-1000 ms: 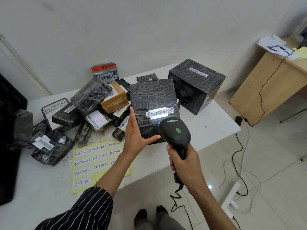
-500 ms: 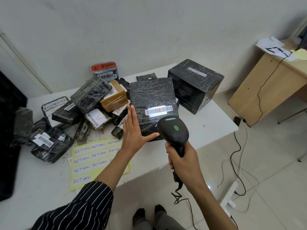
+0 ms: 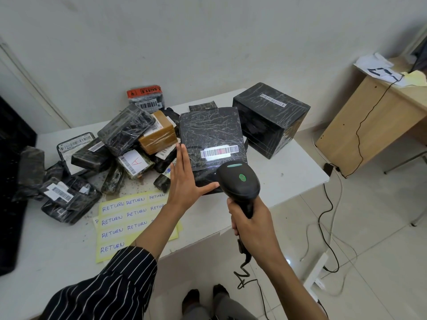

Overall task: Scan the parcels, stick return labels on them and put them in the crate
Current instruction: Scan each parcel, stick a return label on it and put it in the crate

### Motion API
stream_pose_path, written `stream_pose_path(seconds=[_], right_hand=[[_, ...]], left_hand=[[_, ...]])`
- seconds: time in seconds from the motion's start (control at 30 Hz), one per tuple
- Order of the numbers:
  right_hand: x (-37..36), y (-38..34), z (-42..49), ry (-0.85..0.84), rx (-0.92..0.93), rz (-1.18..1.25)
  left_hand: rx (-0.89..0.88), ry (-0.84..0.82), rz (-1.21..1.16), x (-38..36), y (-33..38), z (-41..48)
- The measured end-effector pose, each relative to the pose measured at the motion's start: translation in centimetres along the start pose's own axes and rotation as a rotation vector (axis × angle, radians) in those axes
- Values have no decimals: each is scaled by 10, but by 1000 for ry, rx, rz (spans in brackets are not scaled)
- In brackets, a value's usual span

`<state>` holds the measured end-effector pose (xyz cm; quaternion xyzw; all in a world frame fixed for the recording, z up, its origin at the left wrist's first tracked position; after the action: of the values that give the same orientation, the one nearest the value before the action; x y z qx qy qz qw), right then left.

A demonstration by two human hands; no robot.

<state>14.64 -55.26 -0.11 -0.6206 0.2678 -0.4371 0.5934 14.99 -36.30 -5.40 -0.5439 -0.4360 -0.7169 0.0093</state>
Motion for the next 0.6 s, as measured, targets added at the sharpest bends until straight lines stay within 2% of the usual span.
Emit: stream_pose_path(seconds=[0.6], right_hand=[[-1,-3,-12,-6,-27,-4]], left_hand=[[2,-4,-8,-1,0,-2]])
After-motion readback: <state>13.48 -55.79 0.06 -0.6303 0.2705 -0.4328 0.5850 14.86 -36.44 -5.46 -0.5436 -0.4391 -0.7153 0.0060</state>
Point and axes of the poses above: each hand's wrist, its own z-axis towards the middle knuckle, its own x-axis out of the back of the hand, y = z × x, the point moved 8 cm from there along z, towards the middle knuckle, and after that the axes turned 12 degrees about x, right-handed, at the moved point
